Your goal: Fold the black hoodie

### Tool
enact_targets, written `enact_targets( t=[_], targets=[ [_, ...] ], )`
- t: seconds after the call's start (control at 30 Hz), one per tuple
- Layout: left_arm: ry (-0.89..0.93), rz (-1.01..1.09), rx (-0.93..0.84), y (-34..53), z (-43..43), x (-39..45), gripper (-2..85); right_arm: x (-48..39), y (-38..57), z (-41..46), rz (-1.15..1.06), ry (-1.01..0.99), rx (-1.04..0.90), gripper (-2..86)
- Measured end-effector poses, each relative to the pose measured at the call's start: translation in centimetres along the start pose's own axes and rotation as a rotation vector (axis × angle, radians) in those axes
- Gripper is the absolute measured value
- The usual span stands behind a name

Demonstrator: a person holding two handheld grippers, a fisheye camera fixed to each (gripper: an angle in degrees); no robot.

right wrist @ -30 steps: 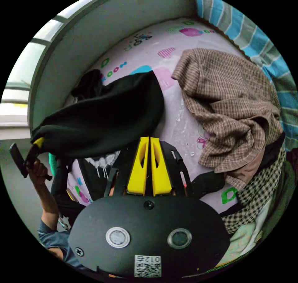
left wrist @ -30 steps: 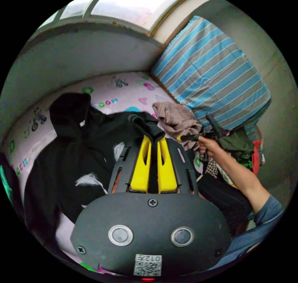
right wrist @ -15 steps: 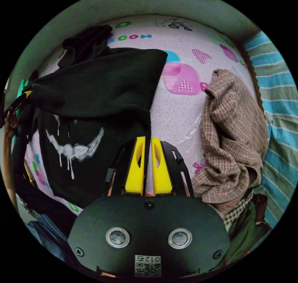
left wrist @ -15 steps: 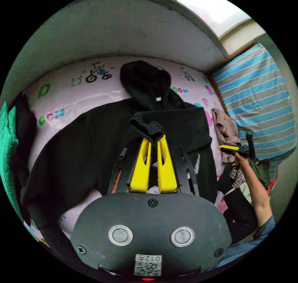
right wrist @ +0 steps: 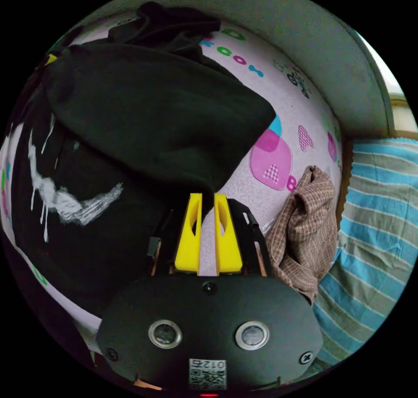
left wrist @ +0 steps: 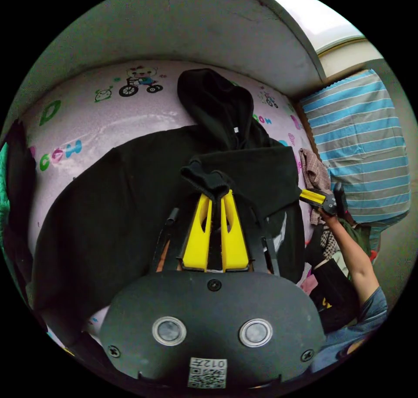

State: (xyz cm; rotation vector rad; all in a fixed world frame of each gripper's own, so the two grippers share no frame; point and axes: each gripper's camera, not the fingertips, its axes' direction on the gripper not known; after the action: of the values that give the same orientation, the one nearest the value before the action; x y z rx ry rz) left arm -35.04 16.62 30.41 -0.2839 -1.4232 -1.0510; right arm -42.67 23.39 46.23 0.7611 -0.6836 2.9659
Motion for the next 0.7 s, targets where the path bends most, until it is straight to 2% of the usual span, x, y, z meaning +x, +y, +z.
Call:
enact_targets(
  t=[0.13,0.2,0.3,0.37,0.47,0.57,0.63,0.7],
  targets=[
    [0.031,0.025,0.112,-1.2,-2.7,-0.5,2.4,1.5,-2.7,-1.9,0.073,-0.081,-0.014,0.1],
    [-0.019,-0.004,0.093,-1.6,-2.5,-1.5,2.1,2.0,-4.1,-1.9,0.113,-0.148,-0.057,0.1],
    [-0.051,-0.081,-0.087,-2.3,1.1,-3.7,1.6,1.0,-6.9,-2.5,0.089,-0.092,-0.084,0.6],
    [-0.085,-0.065,-0.118,-2.3,2.1,-3.8,1.5,0.2,-8.5,-3.0,0.055,-0.039,-0.106,1.0],
    [-0.079,-0.066,-0.101,-2.2,2.3,-3.6,1.4,-0.1,-10.7,-3.9,0.043,-0.016,-0.116,2.3],
    [-0.048,-0.080,-0.104,-2.1,2.4,-3.7,1.5,0.9,-12.4,-4.9,0.110,-0.106,-0.120,4.3],
    [-0.030,-0.074,-0.101,-2.0,2.3,-3.7,1.6,2.0,-13.6,-5.5,0.168,-0.201,-0.190,4.8],
    [-0.026,-0.059,-0.079,-1.8,2.0,-3.6,1.7,2.6,-14.5,-6.1,0.190,-0.209,-0.234,4.7]
  ],
)
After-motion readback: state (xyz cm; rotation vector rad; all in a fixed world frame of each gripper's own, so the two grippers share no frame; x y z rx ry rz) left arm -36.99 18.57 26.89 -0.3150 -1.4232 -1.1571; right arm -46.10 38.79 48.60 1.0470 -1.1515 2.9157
